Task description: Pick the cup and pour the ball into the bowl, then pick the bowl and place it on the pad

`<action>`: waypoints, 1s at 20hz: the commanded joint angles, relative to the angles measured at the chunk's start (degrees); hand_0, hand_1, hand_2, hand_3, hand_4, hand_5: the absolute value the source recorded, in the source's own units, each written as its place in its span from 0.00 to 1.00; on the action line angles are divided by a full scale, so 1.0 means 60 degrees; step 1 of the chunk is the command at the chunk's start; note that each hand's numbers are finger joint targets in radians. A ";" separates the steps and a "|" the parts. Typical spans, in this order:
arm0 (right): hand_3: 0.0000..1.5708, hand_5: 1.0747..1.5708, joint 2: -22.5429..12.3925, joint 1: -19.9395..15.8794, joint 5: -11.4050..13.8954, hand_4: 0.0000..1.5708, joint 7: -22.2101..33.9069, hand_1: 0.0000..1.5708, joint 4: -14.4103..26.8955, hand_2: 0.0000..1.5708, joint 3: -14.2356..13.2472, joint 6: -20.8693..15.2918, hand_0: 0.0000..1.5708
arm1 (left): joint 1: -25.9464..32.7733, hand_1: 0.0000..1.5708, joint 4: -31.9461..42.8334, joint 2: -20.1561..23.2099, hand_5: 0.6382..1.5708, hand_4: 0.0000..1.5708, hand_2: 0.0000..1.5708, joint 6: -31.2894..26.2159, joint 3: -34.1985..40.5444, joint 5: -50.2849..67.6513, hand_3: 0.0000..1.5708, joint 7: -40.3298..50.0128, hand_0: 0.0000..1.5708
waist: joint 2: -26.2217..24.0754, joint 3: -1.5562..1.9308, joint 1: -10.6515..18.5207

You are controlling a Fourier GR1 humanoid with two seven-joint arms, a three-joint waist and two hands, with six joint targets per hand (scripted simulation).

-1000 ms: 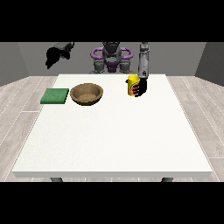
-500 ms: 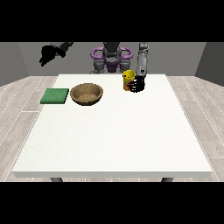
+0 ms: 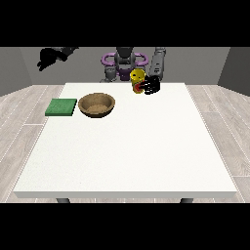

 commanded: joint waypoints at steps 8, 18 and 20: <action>0.44 1.00 -0.0253 -0.0922 -0.0440 0.34 -0.0091 0.00 -0.0514 0.22 -0.0007 0.0542 0.00 | -0.2015 0.87 0.0806 0.1013 0.66 0.88 1.00 0.2153 0.0001 -0.1494 1.00 0.1294 0.87 | 0.1454 -0.0012 -0.1378; 0.43 0.99 -0.0056 -0.1234 -0.0128 0.34 -0.0415 0.00 0.0589 0.24 0.0226 0.0563 0.00 | -0.3523 0.96 0.2458 0.0629 0.71 0.96 1.00 0.4855 -0.2613 -0.5670 1.00 0.5040 0.96 | 0.0946 0.0009 -0.1372; 0.43 0.99 0.0029 -0.0881 -0.0056 0.35 -0.0174 0.00 0.0633 0.23 0.0393 0.0634 0.00 | -0.3549 0.98 0.2954 0.1042 0.75 0.95 1.00 0.4442 -0.2905 -0.6188 1.00 0.5604 0.98 | 0.0274 0.0006 -0.1341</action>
